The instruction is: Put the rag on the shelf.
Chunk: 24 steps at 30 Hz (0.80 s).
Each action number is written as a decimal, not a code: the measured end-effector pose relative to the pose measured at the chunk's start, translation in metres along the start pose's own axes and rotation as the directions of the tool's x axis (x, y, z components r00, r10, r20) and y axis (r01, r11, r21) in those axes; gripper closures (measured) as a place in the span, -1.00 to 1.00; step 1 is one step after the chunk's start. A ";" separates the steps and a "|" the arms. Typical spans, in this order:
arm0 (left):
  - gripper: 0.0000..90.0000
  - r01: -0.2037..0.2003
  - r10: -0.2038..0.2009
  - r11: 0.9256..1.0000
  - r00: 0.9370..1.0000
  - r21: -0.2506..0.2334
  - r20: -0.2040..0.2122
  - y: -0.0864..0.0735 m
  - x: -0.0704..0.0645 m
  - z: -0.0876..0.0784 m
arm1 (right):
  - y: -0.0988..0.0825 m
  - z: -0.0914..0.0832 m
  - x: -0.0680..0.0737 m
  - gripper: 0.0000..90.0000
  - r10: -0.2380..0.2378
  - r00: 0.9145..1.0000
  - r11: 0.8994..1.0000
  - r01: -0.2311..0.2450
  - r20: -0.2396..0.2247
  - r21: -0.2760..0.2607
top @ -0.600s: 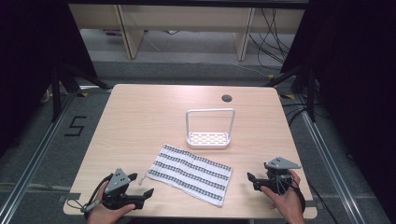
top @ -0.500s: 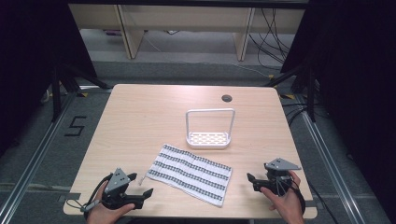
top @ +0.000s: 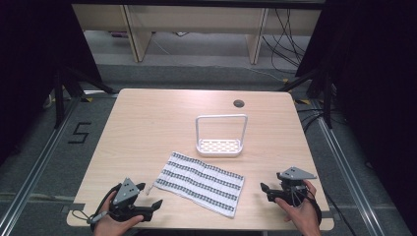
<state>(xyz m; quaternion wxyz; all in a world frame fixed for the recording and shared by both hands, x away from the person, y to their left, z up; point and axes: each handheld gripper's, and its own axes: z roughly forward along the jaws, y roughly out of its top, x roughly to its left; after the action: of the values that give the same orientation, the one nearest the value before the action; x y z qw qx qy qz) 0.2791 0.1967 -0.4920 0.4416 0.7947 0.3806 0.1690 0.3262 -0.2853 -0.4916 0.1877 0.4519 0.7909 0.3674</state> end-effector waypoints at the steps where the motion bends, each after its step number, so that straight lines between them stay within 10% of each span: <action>1: -0.63 -0.017 0.017 1.000 1.000 0.015 0.005 0.001 -0.001 0.000 | 0.000 0.000 0.000 -0.43 0.000 1.000 1.000 0.000 0.000 0.000; 12: -0.61 -0.010 0.010 1.000 0.997 0.002 0.071 0.006 -0.024 0.009 | 0.006 0.000 0.009 -0.40 0.042 0.999 0.999 -0.042 -0.028 0.014; 24: -0.55 -0.093 0.090 0.995 0.986 0.018 0.142 0.019 -0.058 0.034 | 0.027 0.011 0.016 -0.24 -0.040 0.997 0.999 0.039 -0.073 -0.012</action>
<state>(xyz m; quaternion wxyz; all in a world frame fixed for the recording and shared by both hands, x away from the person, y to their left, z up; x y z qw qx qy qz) 0.2708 0.1276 -0.4916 0.4494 0.8267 0.3136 0.1279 0.3401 -0.2580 -0.4780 0.1684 0.4214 0.8041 0.3840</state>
